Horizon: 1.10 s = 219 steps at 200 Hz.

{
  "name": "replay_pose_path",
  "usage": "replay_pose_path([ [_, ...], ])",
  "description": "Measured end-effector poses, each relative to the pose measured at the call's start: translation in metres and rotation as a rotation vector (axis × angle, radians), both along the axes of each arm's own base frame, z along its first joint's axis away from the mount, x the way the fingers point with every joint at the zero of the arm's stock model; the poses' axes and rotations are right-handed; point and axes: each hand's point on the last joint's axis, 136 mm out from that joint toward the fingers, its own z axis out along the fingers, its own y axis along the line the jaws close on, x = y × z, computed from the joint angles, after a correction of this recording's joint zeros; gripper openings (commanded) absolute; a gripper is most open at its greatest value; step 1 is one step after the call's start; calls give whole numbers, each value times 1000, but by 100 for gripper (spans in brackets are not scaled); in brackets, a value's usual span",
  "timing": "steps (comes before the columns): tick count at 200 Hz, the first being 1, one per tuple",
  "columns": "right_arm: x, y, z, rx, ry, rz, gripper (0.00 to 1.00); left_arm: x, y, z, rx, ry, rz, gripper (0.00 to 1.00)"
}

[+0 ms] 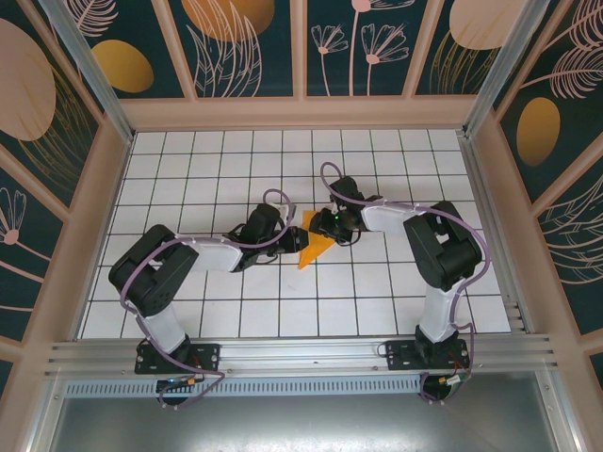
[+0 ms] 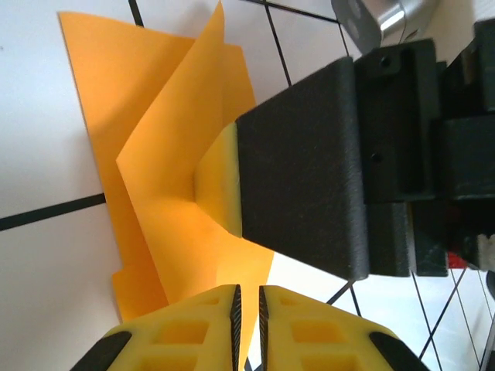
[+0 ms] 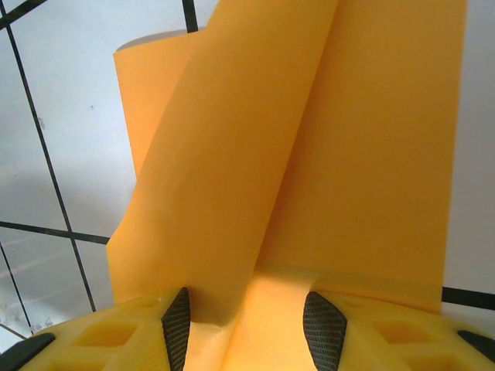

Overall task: Fold a paper plane with a square sheet of paper (pick it up from the middle)
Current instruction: Fourth fold the wing at the center of the table.

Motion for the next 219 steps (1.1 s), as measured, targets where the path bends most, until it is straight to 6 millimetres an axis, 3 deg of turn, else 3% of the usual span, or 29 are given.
replay_pose_path([
  [106,0,0,-1,-3,3,-1,50,2,-6,-9,3,26,-19,12],
  [170,0,0,-1,-4,8,-4,50,-2,-6,-30,36,80,-29,9],
  [219,0,0,-3,-8,11,-5,48,-1,-4,-32,54,87,-17,8],
])
